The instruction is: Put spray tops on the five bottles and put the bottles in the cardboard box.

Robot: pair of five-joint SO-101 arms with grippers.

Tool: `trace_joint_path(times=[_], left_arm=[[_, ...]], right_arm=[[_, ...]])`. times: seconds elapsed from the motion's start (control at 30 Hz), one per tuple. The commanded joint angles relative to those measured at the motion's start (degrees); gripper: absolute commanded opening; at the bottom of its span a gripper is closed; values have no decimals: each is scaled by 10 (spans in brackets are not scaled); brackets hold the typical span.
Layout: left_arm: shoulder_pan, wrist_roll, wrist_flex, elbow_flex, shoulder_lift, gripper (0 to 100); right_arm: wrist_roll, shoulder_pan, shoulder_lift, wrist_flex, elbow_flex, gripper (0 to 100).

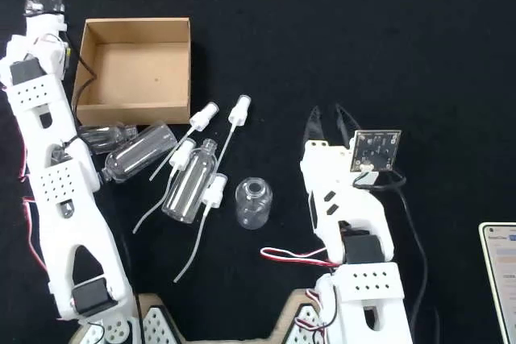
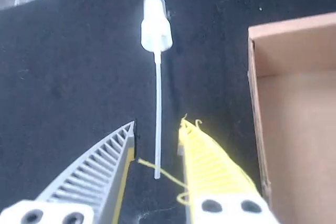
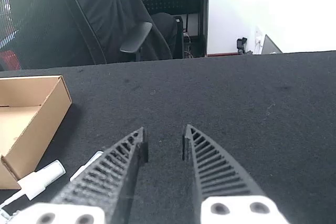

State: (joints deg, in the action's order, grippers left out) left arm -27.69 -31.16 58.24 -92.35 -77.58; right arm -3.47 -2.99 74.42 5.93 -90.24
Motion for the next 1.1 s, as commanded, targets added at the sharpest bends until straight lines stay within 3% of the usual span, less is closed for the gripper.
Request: trace_joint_path(times=[0.0,0.37,0.67,1.07], left_arm=[[-5,0,-18,-27,6,184],[-12,9,-28,-28,6,208],[-13,141,-28,-29,6,214],[3,129,-26,-27,5,212]], right_arm=[[5,-7,13,-17,18,116],[5,-7,13,-17,16,116],[5,-6,13,-15,14,116],[5,-56,13,-14,-3,114]])
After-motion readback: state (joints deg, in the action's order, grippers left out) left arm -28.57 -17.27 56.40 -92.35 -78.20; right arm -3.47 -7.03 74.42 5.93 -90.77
